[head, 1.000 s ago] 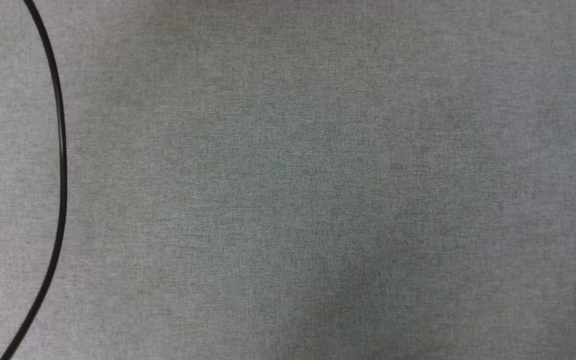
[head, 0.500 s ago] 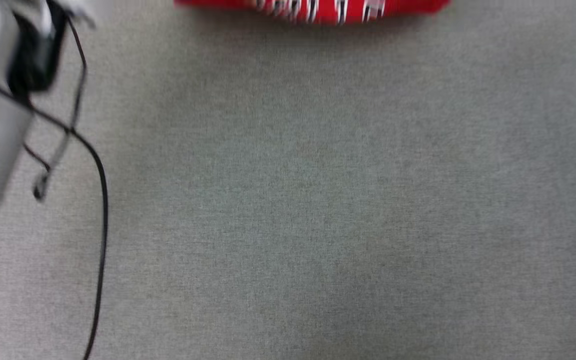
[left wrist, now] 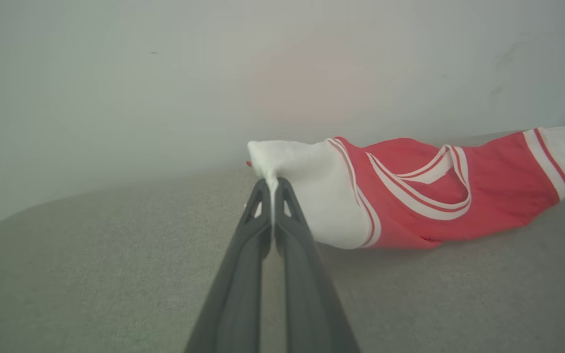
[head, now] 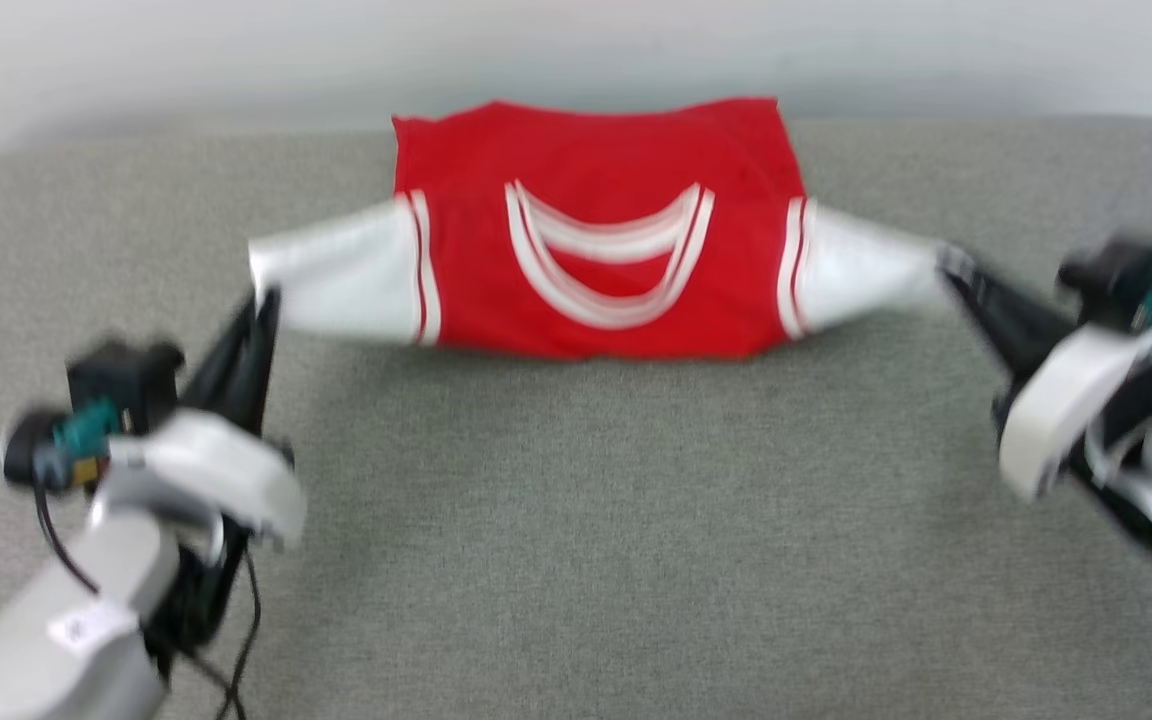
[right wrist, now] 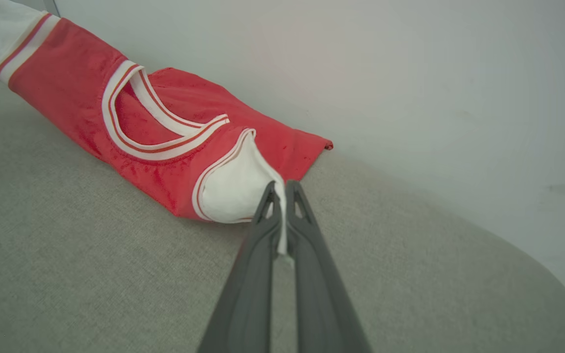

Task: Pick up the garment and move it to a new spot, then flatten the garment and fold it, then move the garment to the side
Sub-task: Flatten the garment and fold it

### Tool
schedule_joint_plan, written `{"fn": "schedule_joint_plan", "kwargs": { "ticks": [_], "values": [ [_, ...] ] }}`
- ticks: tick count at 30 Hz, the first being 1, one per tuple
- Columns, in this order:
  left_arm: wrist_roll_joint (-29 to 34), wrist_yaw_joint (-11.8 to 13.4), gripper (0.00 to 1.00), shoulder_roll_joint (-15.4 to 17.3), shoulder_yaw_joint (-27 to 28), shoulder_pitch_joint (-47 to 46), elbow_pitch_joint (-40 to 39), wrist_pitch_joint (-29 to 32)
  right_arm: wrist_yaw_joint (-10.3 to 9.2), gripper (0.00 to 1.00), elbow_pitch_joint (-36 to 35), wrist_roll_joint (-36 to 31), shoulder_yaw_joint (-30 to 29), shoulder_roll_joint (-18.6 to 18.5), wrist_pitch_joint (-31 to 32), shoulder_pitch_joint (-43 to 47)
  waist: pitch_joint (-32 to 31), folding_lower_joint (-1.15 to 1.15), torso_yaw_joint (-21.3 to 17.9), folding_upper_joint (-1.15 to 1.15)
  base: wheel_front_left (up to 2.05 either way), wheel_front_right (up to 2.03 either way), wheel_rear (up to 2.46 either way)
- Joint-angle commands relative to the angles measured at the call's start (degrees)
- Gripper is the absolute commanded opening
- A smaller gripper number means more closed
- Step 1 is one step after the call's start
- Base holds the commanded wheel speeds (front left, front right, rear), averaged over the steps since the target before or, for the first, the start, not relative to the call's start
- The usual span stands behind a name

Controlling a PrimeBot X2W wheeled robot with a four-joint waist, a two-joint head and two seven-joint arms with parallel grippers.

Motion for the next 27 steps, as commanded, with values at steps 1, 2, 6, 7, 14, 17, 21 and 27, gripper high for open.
{"fn": "schedule_joint_plan", "kwargs": {
  "ticks": [1,2,6,7,14,17,21,27],
  "values": [
    [-0.27,0.38,0.00,0.16,0.66,3.11,-0.40,-0.13,-0.08,0.00,-0.80,0.01,-0.07,-0.06,0.22,3.25,-2.35,0.02,-0.44,0.00,0.00,0.00,0.00],
    [-0.32,0.68,0.00,0.09,1.12,5.30,-0.62,-0.13,-0.09,0.00,-1.18,0.14,-0.54,0.01,0.33,5.57,-3.12,0.02,-0.53,0.00,0.00,0.00,0.00],
    [-1.74,1.63,0.00,-0.74,3.32,14.38,-1.04,-0.13,-0.08,0.00,-2.25,-0.19,-1.22,0.37,1.23,14.30,-6.24,0.02,-1.14,0.00,0.00,0.00,0.00],
    [-1.73,1.74,0.00,-0.74,3.56,16.52,-0.93,-0.13,-0.08,0.00,-2.44,-0.39,-1.57,0.21,1.48,16.39,-6.90,0.02,-1.24,0.00,0.00,0.00,0.00],
    [-1.84,2.54,0.00,-1.97,6.65,27.04,-0.05,-0.13,-0.08,0.00,-3.69,-1.05,-6.52,-0.30,2.23,29.17,-10.42,0.02,-1.67,0.00,0.00,0.00,0.00],
    [-1.83,2.19,0.00,-3.59,8.34,30.16,-0.09,-0.13,-0.09,0.00,-4.59,-1.22,-9.02,-0.29,2.77,34.50,-11.39,0.02,-1.59,0.00,0.00,0.00,0.00],
    [-0.90,1.97,0.00,-5.59,10.96,34.49,0.25,-0.13,-0.08,0.00,-5.80,-2.16,-12.82,0.43,3.37,41.04,-12.16,0.02,-1.67,0.00,0.00,0.00,0.00],
    [0.89,1.01,0.00,-7.93,14.48,39.37,0.77,-0.13,-0.09,0.00,-7.23,-3.90,-19.64,2.09,4.16,48.97,-12.79,0.02,-1.35,0.00,0.00,0.00,0.00]
  ]
}}
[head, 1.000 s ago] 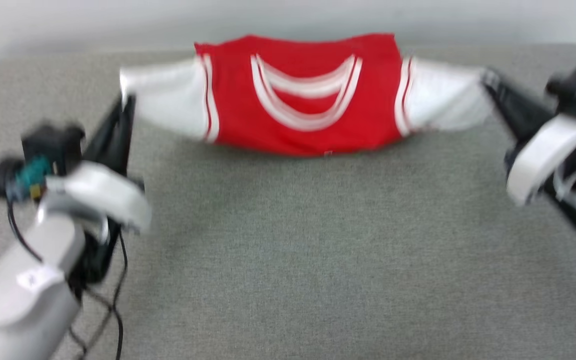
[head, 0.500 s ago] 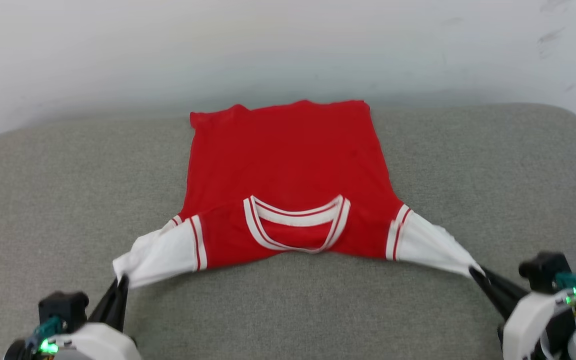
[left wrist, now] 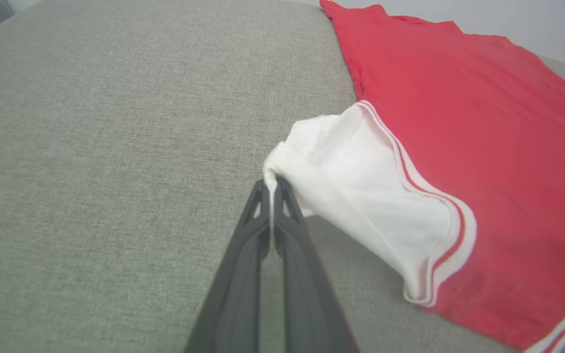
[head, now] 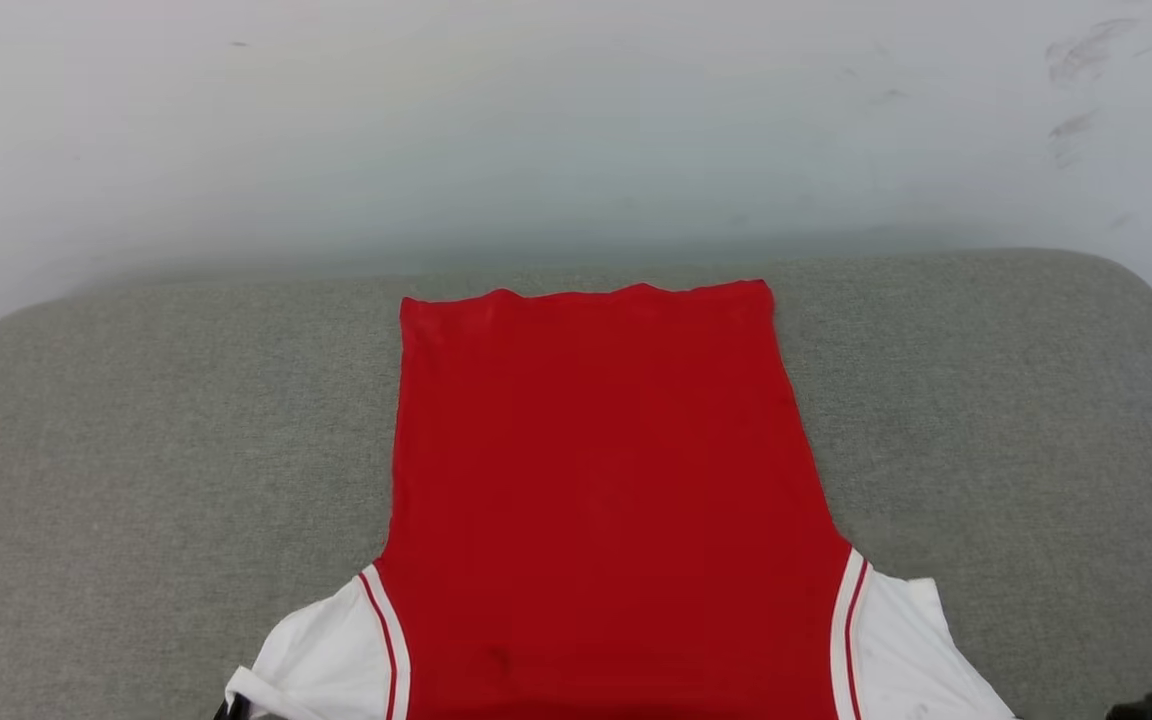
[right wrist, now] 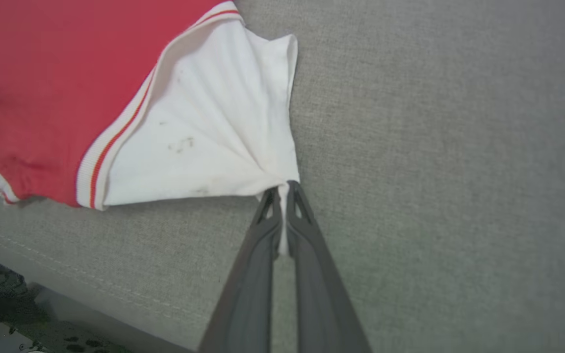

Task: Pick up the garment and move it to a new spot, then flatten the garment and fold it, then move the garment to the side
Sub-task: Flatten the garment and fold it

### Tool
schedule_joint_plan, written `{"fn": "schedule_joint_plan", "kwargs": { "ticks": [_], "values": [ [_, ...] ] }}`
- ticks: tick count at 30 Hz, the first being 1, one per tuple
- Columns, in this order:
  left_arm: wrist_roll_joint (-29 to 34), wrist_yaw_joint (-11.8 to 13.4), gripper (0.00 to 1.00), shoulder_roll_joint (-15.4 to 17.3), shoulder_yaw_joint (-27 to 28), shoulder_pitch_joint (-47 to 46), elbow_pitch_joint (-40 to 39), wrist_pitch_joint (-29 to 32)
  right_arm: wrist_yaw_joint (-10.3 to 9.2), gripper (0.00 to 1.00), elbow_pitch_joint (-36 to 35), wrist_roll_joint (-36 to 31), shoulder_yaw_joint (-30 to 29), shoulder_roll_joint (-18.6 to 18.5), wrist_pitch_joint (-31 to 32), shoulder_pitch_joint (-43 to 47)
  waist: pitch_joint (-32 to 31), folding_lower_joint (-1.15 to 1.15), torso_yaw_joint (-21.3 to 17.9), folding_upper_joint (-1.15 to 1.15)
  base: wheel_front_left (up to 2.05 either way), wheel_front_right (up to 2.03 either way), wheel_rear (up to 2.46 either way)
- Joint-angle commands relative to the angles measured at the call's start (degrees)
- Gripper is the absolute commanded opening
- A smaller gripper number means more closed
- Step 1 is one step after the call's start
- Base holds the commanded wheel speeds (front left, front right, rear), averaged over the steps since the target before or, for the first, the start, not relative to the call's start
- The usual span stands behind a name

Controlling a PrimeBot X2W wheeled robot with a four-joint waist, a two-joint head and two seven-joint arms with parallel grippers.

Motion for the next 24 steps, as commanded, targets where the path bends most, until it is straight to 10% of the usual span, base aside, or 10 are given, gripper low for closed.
{"fn": "schedule_joint_plan", "kwargs": {
  "ticks": [1,10,11,12,13,24],
  "values": [
    [0.78,-0.49,0.00,-0.43,1.17,1.28,-0.07,-0.13,-0.10,0.00,-0.60,-0.81,-1.75,0.30,0.45,2.62,-0.18,0.01,0.29,0.00,0.00,0.00,0.00],
    [3.43,-2.13,0.00,-2.46,2.65,2.11,0.05,-0.13,-0.10,0.02,-5.75,-2.47,-8.24,2.92,3.04,8.08,-0.18,0.01,0.87,0.00,0.00,0.00,0.00],
    [3.74,-2.27,0.00,-2.68,2.56,1.98,0.08,-0.13,-0.10,0.36,-6.38,-2.95,-9.02,3.33,3.32,8.11,-0.16,0.01,0.88,0.00,0.00,0.00,0.00],
    [4.13,-2.50,0.00,-2.83,2.49,1.81,0.10,-0.13,-0.10,0.45,-7.14,-3.52,-9.80,3.71,3.35,7.98,-0.13,0.01,0.91,0.00,0.00,0.00,0.00],
    [4.48,-2.69,0.00,-3.04,2.44,1.59,0.08,-0.13,-0.10,1.00,-7.94,-4.05,-10.72,4.06,3.35,7.80,-0.09,0.01,0.97,0.00,0.00,0.00,0.00],
    [8.48,-3.09,0.00,-4.87,3.21,0.10,-3.18,-0.13,-0.10,1.00,-25.13,-8.31,-24.34,3.71,7.67,-1.00,1.63,0.01,3.11,0.00,0.00,0.00,0.00]
  ]
}}
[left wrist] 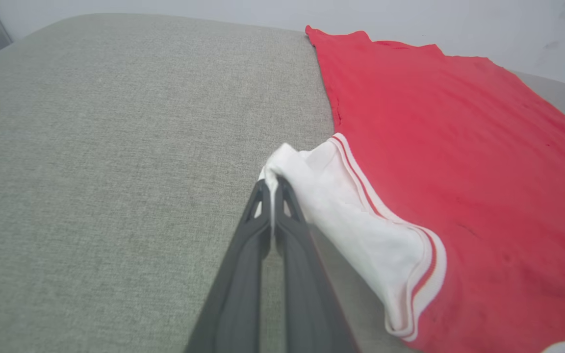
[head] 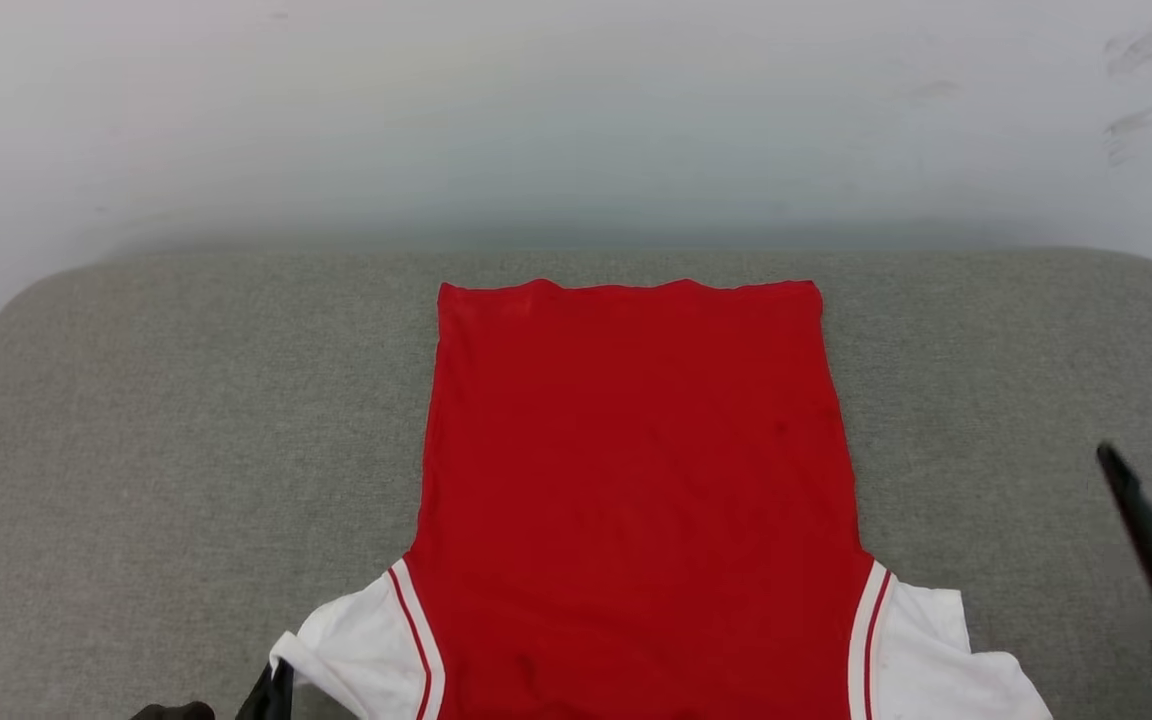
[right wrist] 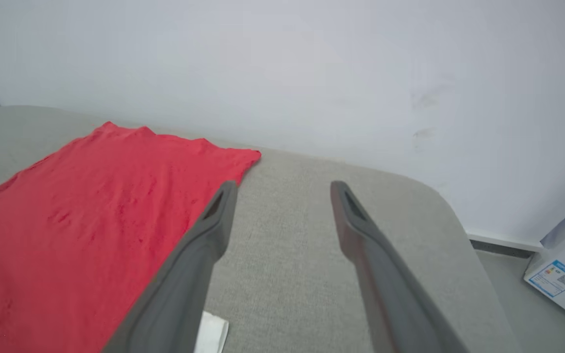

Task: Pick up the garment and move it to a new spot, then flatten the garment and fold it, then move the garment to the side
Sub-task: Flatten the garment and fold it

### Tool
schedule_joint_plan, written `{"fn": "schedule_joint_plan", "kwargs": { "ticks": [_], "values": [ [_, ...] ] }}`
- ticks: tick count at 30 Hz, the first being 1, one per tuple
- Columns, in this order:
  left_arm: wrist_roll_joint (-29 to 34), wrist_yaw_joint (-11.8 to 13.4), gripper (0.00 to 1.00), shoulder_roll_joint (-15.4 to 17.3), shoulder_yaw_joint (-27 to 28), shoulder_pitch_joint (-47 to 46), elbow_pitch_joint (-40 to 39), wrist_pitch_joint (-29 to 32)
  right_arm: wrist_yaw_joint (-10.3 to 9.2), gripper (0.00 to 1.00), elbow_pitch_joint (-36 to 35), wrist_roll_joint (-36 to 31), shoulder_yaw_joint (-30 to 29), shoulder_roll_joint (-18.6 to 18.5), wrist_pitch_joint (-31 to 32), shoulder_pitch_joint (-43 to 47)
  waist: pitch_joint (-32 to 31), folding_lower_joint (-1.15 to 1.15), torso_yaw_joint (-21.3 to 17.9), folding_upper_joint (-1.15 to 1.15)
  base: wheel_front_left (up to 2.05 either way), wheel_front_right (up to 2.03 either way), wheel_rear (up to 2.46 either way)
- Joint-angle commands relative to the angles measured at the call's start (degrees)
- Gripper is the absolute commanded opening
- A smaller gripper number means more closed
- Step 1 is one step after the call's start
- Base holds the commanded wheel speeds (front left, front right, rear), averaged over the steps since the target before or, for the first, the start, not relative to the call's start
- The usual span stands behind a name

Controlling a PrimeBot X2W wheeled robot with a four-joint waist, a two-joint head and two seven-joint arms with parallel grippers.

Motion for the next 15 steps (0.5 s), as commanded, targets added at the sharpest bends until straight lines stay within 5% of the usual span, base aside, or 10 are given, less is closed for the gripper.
{"fn": "schedule_joint_plan", "kwargs": {
  "ticks": [1,7,15],
  "values": [
    [0.60,-0.28,0.00,-0.16,0.10,-1.06,-0.37,-0.13,-0.08,1.00,-1.02,0.03,-0.73,-0.41,1.01,-2.33,0.91,0.00,0.75,0.00,0.00,0.00,0.00],
    [3.41,-1.02,0.00,-1.32,-0.71,-5.27,-2.14,-0.13,-0.08,1.00,-2.98,3.11,-2.28,-3.08,9.52,-18.30,6.53,0.00,4.52,0.00,0.00,0.00,0.00],
    [7.16,-2.52,0.00,-5.49,-1.70,-12.35,-3.24,-0.14,-0.08,1.00,6.06,4.94,4.36,-8.79,26.05,-39.94,15.25,0.00,10.19,0.00,0.00,0.00,0.00]
  ]
}}
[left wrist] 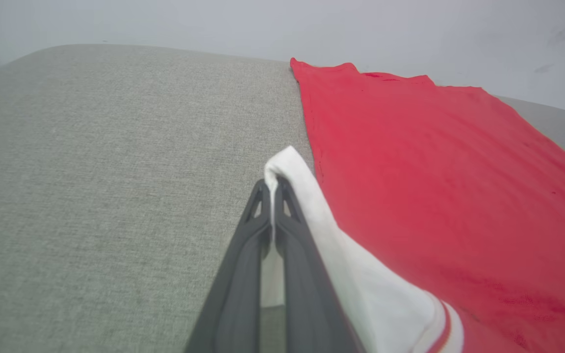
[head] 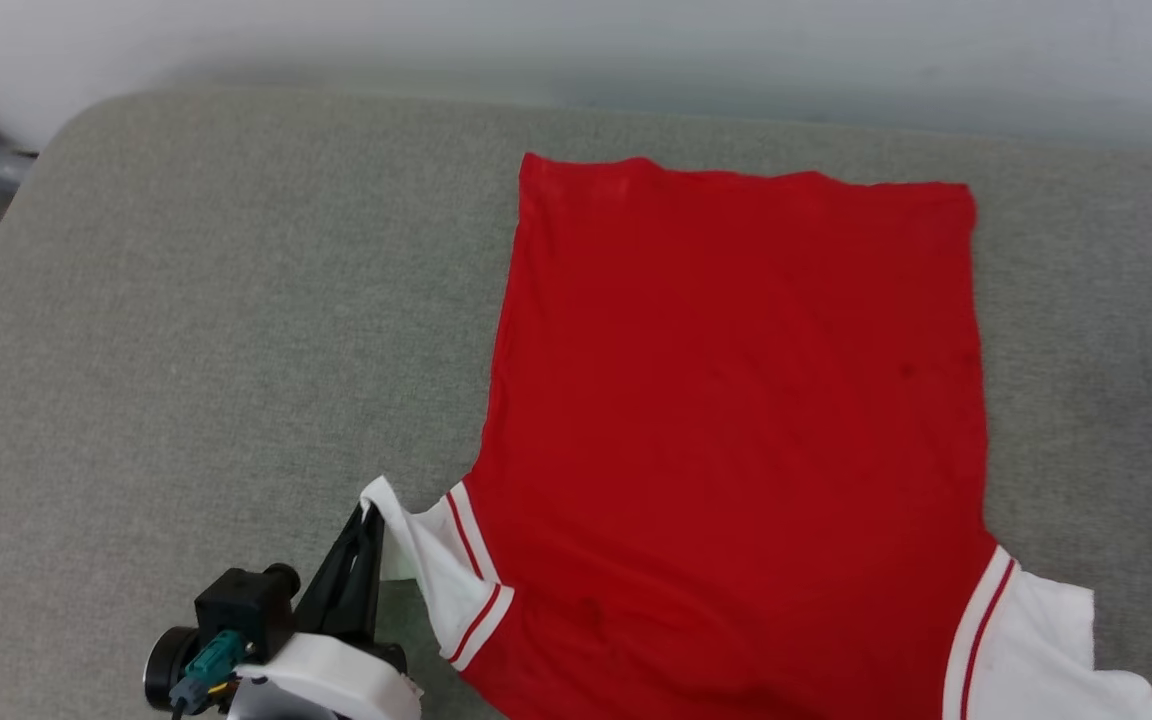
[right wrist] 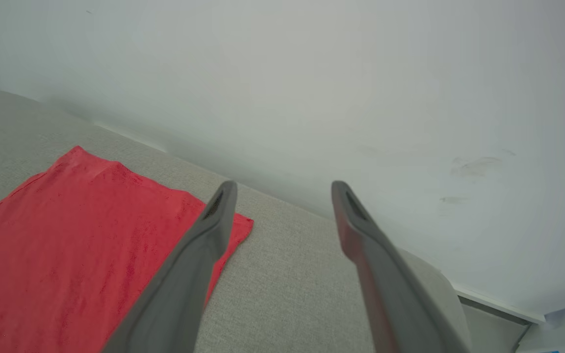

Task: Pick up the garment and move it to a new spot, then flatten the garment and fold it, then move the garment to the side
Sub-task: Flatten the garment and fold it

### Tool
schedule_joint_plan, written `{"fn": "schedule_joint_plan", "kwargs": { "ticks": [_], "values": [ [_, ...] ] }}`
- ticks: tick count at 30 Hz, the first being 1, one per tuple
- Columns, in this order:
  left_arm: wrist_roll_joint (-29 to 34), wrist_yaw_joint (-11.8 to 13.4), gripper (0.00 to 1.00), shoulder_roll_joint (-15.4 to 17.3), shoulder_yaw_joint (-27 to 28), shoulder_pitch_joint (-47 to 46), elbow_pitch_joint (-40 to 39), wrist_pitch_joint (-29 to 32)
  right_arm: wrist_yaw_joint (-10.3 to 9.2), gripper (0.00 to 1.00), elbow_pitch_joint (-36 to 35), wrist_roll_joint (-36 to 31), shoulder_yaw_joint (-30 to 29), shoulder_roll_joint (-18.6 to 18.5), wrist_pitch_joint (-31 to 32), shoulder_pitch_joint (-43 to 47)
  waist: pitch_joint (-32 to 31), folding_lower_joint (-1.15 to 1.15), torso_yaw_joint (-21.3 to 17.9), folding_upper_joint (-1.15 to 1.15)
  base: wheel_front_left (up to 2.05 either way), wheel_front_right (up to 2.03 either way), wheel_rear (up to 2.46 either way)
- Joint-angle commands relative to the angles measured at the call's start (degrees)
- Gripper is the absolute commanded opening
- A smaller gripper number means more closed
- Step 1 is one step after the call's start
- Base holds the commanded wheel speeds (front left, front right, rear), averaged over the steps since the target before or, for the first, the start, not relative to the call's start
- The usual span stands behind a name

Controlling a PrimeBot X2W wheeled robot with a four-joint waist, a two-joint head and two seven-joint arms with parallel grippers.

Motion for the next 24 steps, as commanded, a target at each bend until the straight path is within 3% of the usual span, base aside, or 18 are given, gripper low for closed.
{"fn": "schedule_joint_plan", "kwargs": {
  "ticks": [1,9,12,18,24],
  "values": [
    [0.65,-0.24,0.00,-0.70,-0.04,-1.42,-0.17,-0.14,-0.06,1.00,1.41,0.44,1.35,-0.70,2.34,-2.57,4.40,-0.01,3.63,0.00,0.00,0.00,0.00],
    [4.35,-2.89,0.00,-5.17,-0.01,-6.00,0.19,-0.14,-0.07,1.00,12.26,3.32,9.14,-3.36,23.08,-16.08,11.98,-0.01,7.92,0.00,0.00,0.00,0.00],
    [5.69,-3.93,0.00,-6.29,-0.03,-7.49,0.60,-0.14,-0.06,1.00,15.02,4.34,10.48,-3.88,28.22,-19.61,14.57,-0.01,9.41,0.00,0.00,0.00,0.00],
    [8.04,-6.11,0.00,-8.88,0.49,-9.95,0.58,-0.14,-0.06,1.00,19.09,3.93,11.72,-4.66,32.52,-23.40,18.94,-0.01,11.87,0.00,0.00,0.00,0.00],
    [9.91,-8.00,0.00,-11.43,1.17,-11.13,0.82,-0.14,-0.06,1.00,21.16,3.38,12.51,-4.54,32.41,-23.09,22.17,-0.01,13.38,0.00,0.00,0.00,0.00]
  ]
}}
